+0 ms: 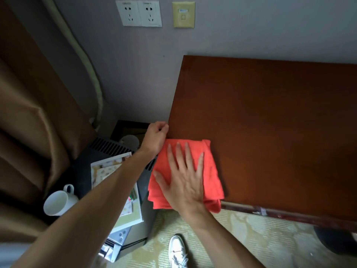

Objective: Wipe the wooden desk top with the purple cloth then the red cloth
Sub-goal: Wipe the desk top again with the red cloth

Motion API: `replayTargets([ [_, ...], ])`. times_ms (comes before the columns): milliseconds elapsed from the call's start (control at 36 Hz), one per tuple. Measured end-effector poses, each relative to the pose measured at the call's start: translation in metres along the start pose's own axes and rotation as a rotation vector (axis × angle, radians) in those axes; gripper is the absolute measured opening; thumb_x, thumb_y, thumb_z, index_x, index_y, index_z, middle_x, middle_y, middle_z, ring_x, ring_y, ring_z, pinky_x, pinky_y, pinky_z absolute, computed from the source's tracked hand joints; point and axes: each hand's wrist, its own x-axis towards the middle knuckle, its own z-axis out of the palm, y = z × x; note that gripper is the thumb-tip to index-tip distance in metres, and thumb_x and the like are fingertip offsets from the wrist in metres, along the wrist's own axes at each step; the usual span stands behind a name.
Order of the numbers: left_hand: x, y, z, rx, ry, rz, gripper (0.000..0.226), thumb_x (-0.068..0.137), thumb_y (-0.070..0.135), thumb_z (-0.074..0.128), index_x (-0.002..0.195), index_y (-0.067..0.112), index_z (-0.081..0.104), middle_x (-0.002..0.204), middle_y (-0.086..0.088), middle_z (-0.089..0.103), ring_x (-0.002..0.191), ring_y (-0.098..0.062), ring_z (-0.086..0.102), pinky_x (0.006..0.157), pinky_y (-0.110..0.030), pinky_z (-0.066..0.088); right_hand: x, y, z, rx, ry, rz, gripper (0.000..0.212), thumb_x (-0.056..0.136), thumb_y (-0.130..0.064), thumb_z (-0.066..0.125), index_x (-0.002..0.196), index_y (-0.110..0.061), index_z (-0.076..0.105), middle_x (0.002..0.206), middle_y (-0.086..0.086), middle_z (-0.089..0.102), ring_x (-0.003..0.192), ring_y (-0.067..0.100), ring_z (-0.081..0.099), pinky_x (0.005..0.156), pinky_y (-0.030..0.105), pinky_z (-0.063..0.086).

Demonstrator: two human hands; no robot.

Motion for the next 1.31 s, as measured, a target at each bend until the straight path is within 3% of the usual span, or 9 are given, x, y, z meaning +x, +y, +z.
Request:
replayTargets([
  [83,-0.008,0.003,0.007,0.104,0.024,0.062,0.035,0.1,0.026,0.048,0.129,0.01,0.062,0.129,-0.011,0.053,0.118,-0.022,0.057,0.11,-0.039,0.04,0.002,0.009,0.001,-0.009,0.002,-0.029,0.079,0.095,-0.073,0.028,0.159,-0.026,0.033,0.166,0.0,0.029,0.157,0.022,0.013,0.123,0.061,0.007],
  [194,-0.009,0.004,0.012,0.144,0.076,0.105,0.034,0.102,0.029,0.048,0.13,0.013,0.059,0.125,-0.003,0.045,0.121,-0.021,0.054,0.11,-0.035,0.038,0.03,0.024,0.002,-0.009,0.011,-0.04,0.079,0.093,-0.075,0.029,0.156,-0.028,0.037,0.164,0.0,0.035,0.156,0.021,0.019,0.123,0.059,0.007],
  [333,0.008,0.006,0.015,0.202,0.184,0.242,0.029,0.102,0.03,0.047,0.126,0.015,0.055,0.124,-0.003,0.045,0.113,-0.021,0.056,0.1,-0.041,0.046,0.111,0.051,-0.002,-0.073,-0.051,-0.042,0.08,0.093,-0.075,0.009,0.163,-0.034,0.009,0.171,-0.004,0.013,0.158,0.019,0.004,0.125,0.055,-0.001],
  [417,0.025,0.011,0.019,0.2,0.259,0.281,0.029,0.101,0.025,0.048,0.126,0.011,0.051,0.126,-0.006,0.045,0.112,-0.022,0.056,0.096,-0.04,0.047,0.163,0.067,-0.001,-0.068,-0.06,-0.018,0.083,0.09,-0.075,0.002,0.163,-0.034,0.005,0.171,-0.004,0.011,0.158,0.019,0.002,0.125,0.054,-0.003],
  [639,0.072,-0.001,0.045,0.316,0.315,0.315,0.033,0.099,0.024,0.041,0.122,0.004,0.054,0.116,-0.014,0.052,0.11,-0.03,0.053,0.098,-0.047,0.046,0.316,0.107,0.002,-0.092,-0.035,-0.012,0.073,0.099,-0.069,0.027,0.162,-0.034,0.013,0.17,-0.003,0.016,0.157,0.019,0.008,0.125,0.052,-0.001],
  [750,0.067,-0.004,0.061,0.63,0.326,0.335,0.045,0.099,0.028,0.034,0.134,0.006,0.049,0.124,-0.01,0.054,0.109,-0.024,0.055,0.087,-0.038,0.052,0.381,0.128,0.006,-0.12,-0.016,-0.008,0.073,0.1,-0.069,0.029,0.162,-0.033,0.015,0.17,-0.001,0.018,0.157,0.021,0.011,0.125,0.054,0.001],
  [917,0.068,0.0,0.06,0.76,0.304,0.37,0.054,0.101,0.042,0.036,0.138,0.005,0.052,0.14,-0.01,0.053,0.123,-0.023,0.054,0.097,-0.037,0.051,0.451,0.143,-0.001,-0.143,-0.052,-0.007,0.075,0.098,-0.072,0.027,0.162,-0.034,0.014,0.169,-0.001,0.02,0.156,0.02,0.013,0.125,0.055,0.002],
  [1139,0.063,0.002,0.062,0.824,0.318,0.397,0.05,0.102,0.04,0.036,0.135,0.007,0.052,0.139,-0.011,0.054,0.125,-0.024,0.054,0.098,-0.036,0.049,0.447,0.144,-0.005,-0.151,-0.091,-0.029,0.077,0.099,-0.072,0.022,0.163,-0.031,0.01,0.17,-0.001,0.016,0.157,0.022,0.011,0.124,0.055,0.0],
  [1306,0.061,0.004,0.064,0.851,0.342,0.423,0.044,0.102,0.035,0.038,0.132,0.007,0.055,0.13,-0.011,0.056,0.116,-0.027,0.055,0.092,-0.041,0.045,0.36,0.148,-0.016,-0.134,-0.061,-0.038,0.075,0.1,-0.069,0.026,0.163,-0.031,0.012,0.171,-0.003,0.013,0.157,0.02,0.01,0.125,0.054,0.001],
])
